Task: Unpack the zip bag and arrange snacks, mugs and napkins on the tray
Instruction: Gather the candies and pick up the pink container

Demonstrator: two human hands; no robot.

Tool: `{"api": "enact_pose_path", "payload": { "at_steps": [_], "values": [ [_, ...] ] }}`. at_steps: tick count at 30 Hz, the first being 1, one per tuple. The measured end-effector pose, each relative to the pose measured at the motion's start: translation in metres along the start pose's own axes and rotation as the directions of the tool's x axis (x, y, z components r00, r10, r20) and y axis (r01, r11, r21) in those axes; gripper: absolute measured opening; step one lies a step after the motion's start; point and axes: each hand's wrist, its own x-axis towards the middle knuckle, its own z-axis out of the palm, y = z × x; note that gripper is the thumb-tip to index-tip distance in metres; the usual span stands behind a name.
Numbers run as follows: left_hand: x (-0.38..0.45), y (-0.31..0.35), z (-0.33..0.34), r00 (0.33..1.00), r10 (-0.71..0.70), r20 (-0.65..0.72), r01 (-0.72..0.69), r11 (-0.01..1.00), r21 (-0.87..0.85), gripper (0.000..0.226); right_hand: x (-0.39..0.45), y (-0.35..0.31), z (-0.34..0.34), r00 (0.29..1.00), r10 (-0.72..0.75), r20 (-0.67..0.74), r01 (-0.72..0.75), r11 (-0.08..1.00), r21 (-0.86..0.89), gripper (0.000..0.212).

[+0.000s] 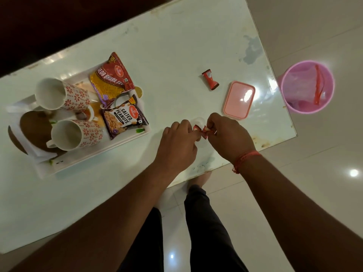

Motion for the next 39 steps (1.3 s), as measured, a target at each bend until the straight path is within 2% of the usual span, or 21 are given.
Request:
{"api": "enact_pose_path", "payload": {
  "at_steps": [4,7,9,12,15,18,22,24,27,30,32,34,37,39],
  "values": [
    [-0.001,0.000,-0.002,0.999,0.032,0.023,-0.033,0.999,0.019,0.027,0.012,0.002,-0.009,0.991,-0.011,0.134,0.013,1.000,-0.016,0.022],
    [0.001,-0.001,-0.004,0.999,0.021,-0.041,-0.023,0.999,-0.044,0.026,0.034,0.006,-0.017,1.000,0.023,-0.001,-0.023,0.995,0.100,0.019],
    [0.003,-0.004,-0.002,0.990,-0.096,-0.108,0.073,0.978,-0.197,0.021,0.057,0.008,-0.020,0.992,0.009,-0.125,0.003,0.995,0.098,0.026],
    [0.006,-0.008,0.000,0.922,-0.374,-0.103,0.283,0.831,-0.479,0.019,0.098,0.010,-0.020,0.980,-0.073,-0.183,0.063,0.996,-0.062,0.047],
    [0.012,-0.011,0.000,0.871,-0.489,-0.054,0.380,0.738,-0.558,0.023,0.128,0.009,-0.015,0.991,-0.094,-0.096,0.069,0.970,-0.234,0.052],
    [0.016,-0.014,0.000,0.847,-0.531,-0.007,0.430,0.693,-0.578,0.024,0.130,0.006,-0.007,0.980,-0.156,-0.123,0.105,0.933,-0.344,0.045],
    [0.020,-0.017,0.004,0.805,-0.593,0.034,0.491,0.633,-0.598,0.025,0.116,0.013,0.005,0.976,-0.163,-0.148,0.121,0.959,-0.254,0.041],
    [0.020,-0.018,0.005,0.779,-0.624,0.060,0.515,0.581,-0.630,0.026,0.107,0.015,0.006,0.972,-0.096,-0.215,0.080,0.993,-0.083,0.033],
    [0.017,-0.018,0.010,0.741,-0.664,0.101,0.539,0.499,-0.679,0.026,0.076,0.007,-0.001,0.967,-0.046,-0.249,0.083,0.987,0.139,0.025],
    [0.012,-0.014,0.011,0.702,-0.698,0.138,0.561,0.424,-0.711,0.023,0.034,-0.004,0.001,0.978,-0.089,-0.190,0.126,0.973,0.194,0.026],
    [0.009,-0.009,0.014,0.676,-0.713,0.186,0.563,0.337,-0.755,0.021,0.013,-0.008,0.011,0.987,-0.126,-0.098,0.142,0.974,0.177,0.028],
    [0.004,-0.003,0.015,0.658,-0.716,0.234,0.555,0.251,-0.793,0.019,0.001,-0.008,0.020,0.988,-0.130,-0.084,0.142,0.978,0.152,0.029],
    [-0.001,0.006,0.015,0.631,-0.715,0.300,0.557,0.148,-0.817,0.015,-0.004,-0.002,0.026,0.978,0.004,-0.209,0.038,0.980,0.198,0.027],
    [-0.005,0.012,0.013,0.599,-0.710,0.370,0.557,0.037,-0.830,0.015,-0.003,0.004,0.031,0.975,0.128,-0.180,-0.087,0.971,0.223,0.028]
  ]
}}
